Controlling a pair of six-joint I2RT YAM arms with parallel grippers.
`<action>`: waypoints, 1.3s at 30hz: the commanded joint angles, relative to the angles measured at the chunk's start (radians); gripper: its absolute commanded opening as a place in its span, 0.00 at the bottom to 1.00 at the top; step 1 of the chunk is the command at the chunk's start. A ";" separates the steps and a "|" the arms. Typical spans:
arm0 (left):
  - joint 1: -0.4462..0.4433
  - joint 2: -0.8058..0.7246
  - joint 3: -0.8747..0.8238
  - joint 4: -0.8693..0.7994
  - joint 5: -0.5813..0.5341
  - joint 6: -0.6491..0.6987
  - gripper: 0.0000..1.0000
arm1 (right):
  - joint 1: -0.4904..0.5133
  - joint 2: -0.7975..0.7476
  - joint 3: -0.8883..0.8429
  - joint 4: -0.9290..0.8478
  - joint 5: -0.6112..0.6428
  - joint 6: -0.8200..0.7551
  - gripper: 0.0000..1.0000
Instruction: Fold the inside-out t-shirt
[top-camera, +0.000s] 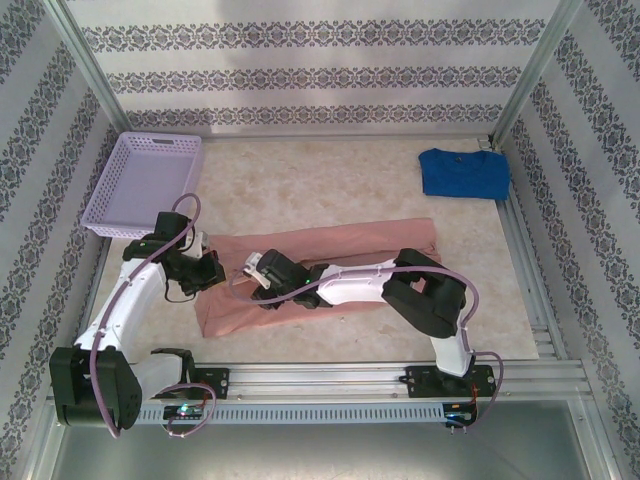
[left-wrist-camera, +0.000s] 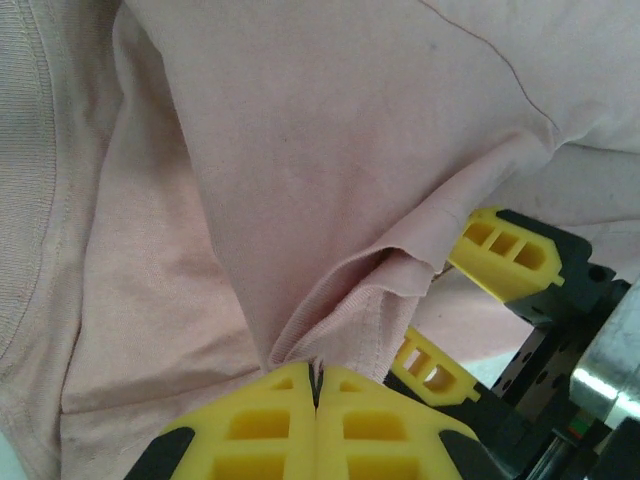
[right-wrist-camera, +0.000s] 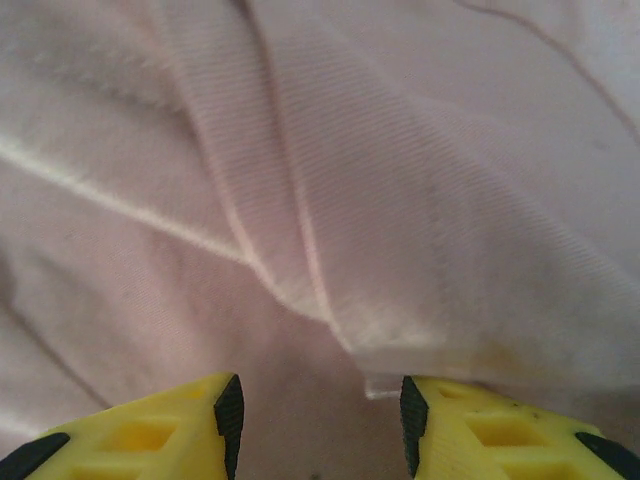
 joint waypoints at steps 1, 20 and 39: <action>0.001 -0.018 -0.007 0.012 0.015 -0.010 0.00 | 0.017 0.031 0.043 0.033 0.160 -0.016 0.46; -0.001 -0.019 -0.007 0.011 0.009 -0.013 0.00 | 0.019 -0.117 -0.041 -0.020 0.113 -0.021 0.00; -0.021 0.006 0.014 -0.106 -0.031 -0.011 0.25 | -0.014 -0.199 -0.025 -0.349 -0.114 -0.070 0.08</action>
